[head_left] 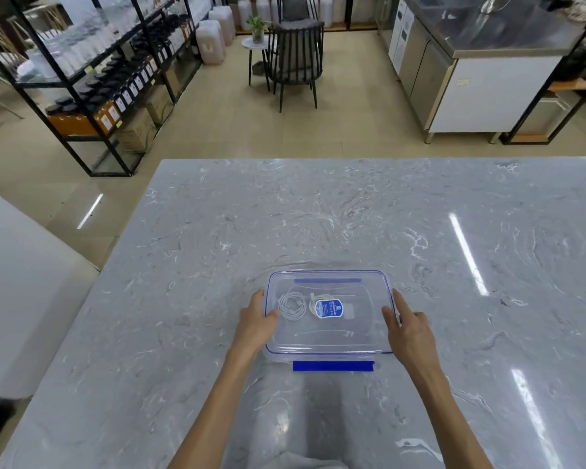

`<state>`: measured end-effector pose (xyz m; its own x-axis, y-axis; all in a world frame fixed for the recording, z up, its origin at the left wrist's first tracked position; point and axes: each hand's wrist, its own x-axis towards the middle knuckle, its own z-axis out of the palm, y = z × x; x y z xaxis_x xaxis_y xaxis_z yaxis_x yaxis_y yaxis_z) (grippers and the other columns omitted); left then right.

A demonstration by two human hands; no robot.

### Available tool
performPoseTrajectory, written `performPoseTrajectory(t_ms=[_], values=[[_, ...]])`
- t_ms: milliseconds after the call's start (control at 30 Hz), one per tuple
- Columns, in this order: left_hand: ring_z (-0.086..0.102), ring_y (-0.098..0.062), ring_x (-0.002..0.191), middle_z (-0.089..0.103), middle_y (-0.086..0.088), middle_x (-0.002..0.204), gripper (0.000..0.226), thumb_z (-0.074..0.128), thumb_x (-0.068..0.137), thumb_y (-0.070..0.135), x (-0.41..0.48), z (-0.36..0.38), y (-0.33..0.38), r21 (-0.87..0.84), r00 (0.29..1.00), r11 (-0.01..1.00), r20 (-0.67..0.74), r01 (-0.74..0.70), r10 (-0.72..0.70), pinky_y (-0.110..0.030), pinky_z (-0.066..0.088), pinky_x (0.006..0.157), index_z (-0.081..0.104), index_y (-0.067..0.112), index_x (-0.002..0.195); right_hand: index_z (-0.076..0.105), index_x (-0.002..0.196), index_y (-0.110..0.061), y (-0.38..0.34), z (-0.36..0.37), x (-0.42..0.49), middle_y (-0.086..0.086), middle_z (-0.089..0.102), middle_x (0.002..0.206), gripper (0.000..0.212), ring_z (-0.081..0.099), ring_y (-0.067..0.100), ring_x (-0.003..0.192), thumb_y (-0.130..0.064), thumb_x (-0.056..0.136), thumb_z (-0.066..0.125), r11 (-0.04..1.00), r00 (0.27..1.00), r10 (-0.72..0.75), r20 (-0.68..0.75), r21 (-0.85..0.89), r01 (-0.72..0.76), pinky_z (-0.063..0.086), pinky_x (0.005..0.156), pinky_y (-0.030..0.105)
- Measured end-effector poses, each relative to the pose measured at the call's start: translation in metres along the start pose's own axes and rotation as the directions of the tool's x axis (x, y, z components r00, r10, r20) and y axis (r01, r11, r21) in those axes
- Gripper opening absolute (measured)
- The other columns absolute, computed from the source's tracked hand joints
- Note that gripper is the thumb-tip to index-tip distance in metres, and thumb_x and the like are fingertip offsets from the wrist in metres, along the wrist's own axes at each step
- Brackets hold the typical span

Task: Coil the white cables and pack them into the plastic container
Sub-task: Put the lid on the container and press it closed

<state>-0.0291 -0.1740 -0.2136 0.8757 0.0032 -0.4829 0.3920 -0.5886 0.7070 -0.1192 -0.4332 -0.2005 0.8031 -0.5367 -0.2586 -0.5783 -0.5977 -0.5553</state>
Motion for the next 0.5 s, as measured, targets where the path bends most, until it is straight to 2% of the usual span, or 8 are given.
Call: performPoseTrajectory(t_ms=[67,133,233,300,433,500], values=[[0.058,-0.026,0.115,0.056,-0.007,0.138,0.049,0.053,0.095,0.021,-0.001,0.000,-0.001,0.014,0.999,0.999,-0.012,-0.036,0.036,-0.038,0.047,0.101,0.041,0.020,0.143,0.028,0.150,-0.030,-0.005,0.002,-0.002,0.017,0.048,0.128,0.051,0.058,0.028,0.101,-0.044,0.101,0.033,1.000,1.000,0.002,-0.007,-0.010,-0.002,0.051,0.092,0.040],[0.060,-0.020,0.097,0.064,-0.007,0.127,0.038,0.055,0.094,0.018,-0.003,0.000,0.000,0.024,0.998,0.998,-0.025,-0.065,0.066,-0.031,0.049,0.088,0.051,0.019,0.131,0.032,0.150,-0.026,-0.008,0.005,-0.004,0.018,0.049,0.124,0.050,0.057,0.030,0.102,-0.039,0.102,0.035,1.000,0.998,-0.011,-0.060,-0.010,0.011,0.050,0.094,0.042],[0.056,-0.020,0.092,0.057,-0.010,0.128,0.040,0.056,0.095,0.024,-0.005,0.003,0.001,0.037,0.998,0.998,-0.035,-0.055,0.056,-0.027,0.045,0.084,0.050,0.020,0.134,0.036,0.148,-0.020,-0.005,0.006,-0.004,0.022,0.051,0.114,0.047,0.055,0.034,0.098,-0.030,0.102,0.039,0.999,0.991,-0.045,-0.123,-0.030,0.042,0.051,0.093,0.046],[0.058,-0.026,0.091,0.048,-0.015,0.128,0.038,0.056,0.095,0.029,-0.005,0.007,0.001,0.067,0.999,0.998,-0.039,-0.021,0.024,-0.028,0.045,0.089,0.051,0.021,0.132,0.037,0.148,-0.019,-0.002,0.005,-0.003,0.024,0.052,0.108,0.046,0.055,0.037,0.095,-0.027,0.102,0.040,0.999,0.992,-0.039,-0.122,-0.018,0.037,0.051,0.091,0.046],[0.064,-0.035,0.097,0.059,-0.021,0.119,0.029,0.057,0.095,0.024,-0.005,0.011,-0.001,0.047,0.999,0.998,-0.012,-0.040,0.041,-0.044,0.053,0.094,0.058,0.016,0.122,0.036,0.148,-0.023,0.002,0.002,-0.004,0.024,0.051,0.111,0.047,0.056,0.035,0.094,-0.032,0.102,0.039,1.000,0.998,0.009,-0.067,0.013,-0.008,0.049,0.093,0.042],[0.063,-0.034,0.101,0.059,-0.018,0.121,0.029,0.059,0.094,0.023,-0.004,0.012,-0.001,0.032,0.999,0.999,-0.020,-0.031,0.032,-0.045,0.052,0.095,0.059,0.017,0.123,0.036,0.148,-0.025,0.002,0.002,-0.004,0.022,0.051,0.113,0.048,0.057,0.034,0.094,-0.036,0.102,0.039,0.999,0.998,0.024,-0.050,0.036,-0.022,0.048,0.093,0.041]])
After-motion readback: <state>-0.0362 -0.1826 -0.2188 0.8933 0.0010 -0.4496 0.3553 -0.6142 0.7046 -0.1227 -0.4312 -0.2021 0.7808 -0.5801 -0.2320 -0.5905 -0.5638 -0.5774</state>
